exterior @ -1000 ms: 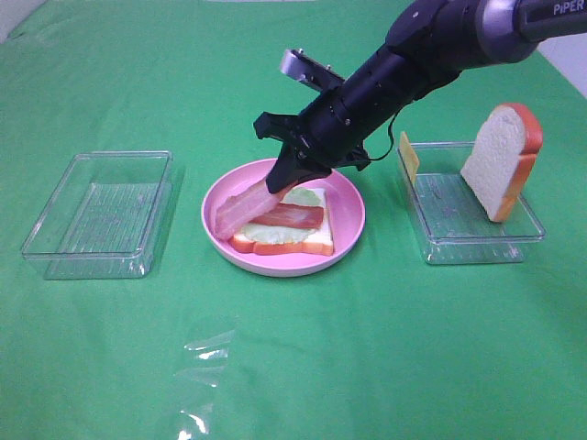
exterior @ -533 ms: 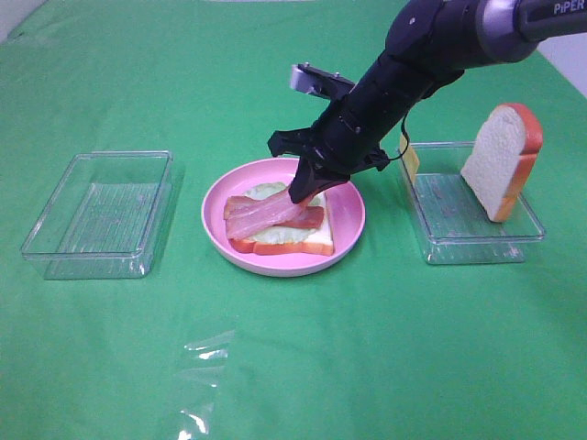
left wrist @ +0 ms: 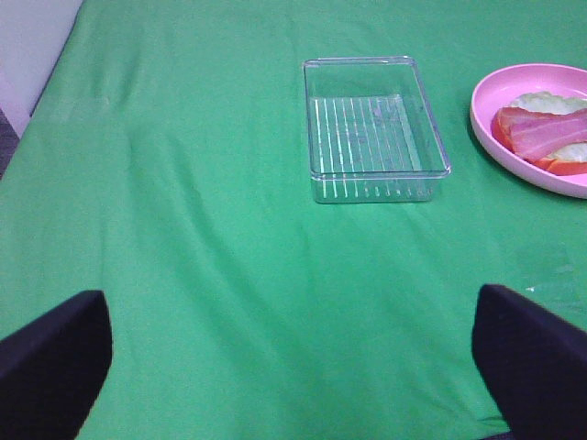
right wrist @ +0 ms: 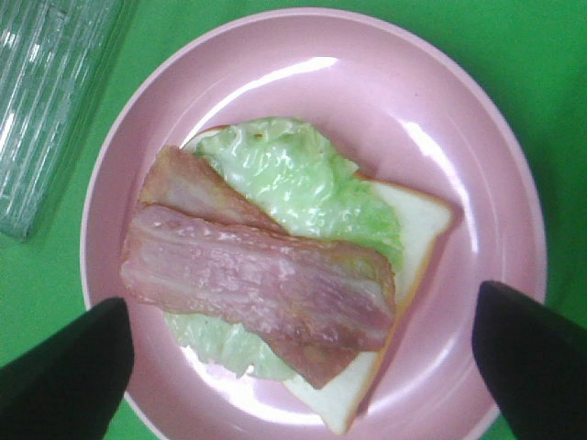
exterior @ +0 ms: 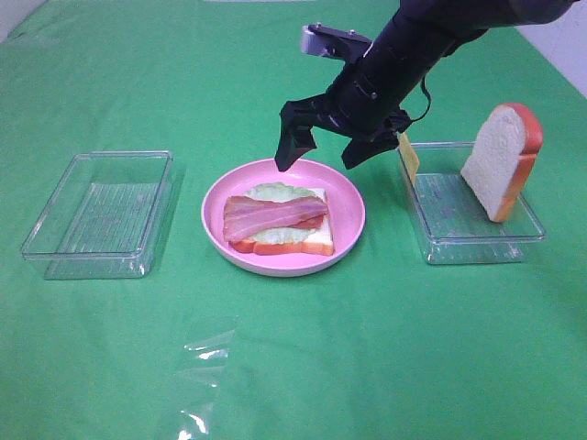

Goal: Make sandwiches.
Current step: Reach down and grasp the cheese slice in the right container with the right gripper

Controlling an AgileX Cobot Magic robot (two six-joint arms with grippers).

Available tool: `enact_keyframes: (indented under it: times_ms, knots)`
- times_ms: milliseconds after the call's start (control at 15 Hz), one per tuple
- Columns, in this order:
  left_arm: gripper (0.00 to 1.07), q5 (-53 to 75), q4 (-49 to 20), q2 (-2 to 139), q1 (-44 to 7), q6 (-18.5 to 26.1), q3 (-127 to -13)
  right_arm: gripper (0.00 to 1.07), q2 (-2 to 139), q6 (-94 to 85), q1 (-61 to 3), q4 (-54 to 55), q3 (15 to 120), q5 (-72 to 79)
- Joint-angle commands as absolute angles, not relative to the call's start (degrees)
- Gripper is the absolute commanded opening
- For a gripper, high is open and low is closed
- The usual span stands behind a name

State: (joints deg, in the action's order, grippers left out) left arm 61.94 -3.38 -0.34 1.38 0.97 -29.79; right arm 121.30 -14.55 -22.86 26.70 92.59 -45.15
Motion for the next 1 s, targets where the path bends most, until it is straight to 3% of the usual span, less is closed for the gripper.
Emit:
enact_keyframes:
  times_ms: [67,467,1000]
  knots:
    - [1.00,61.82,-3.78,-1.38,1.55,0.74,-29.62,0.99,119.46,-8.71,-22.75,21.66,93.45,-47.90]
    - [1.00,61.82,-3.78,-1.38,1.55,0.74,-29.62,0.99,119.69,6.42,-21.94,2.58,107.09,-64.40]
    - [1.00,61.82,-3.78,-1.38,1.55,0.74,-29.62,0.99,126.57,6.82,-15.93,5.90,108.63,-64.17]
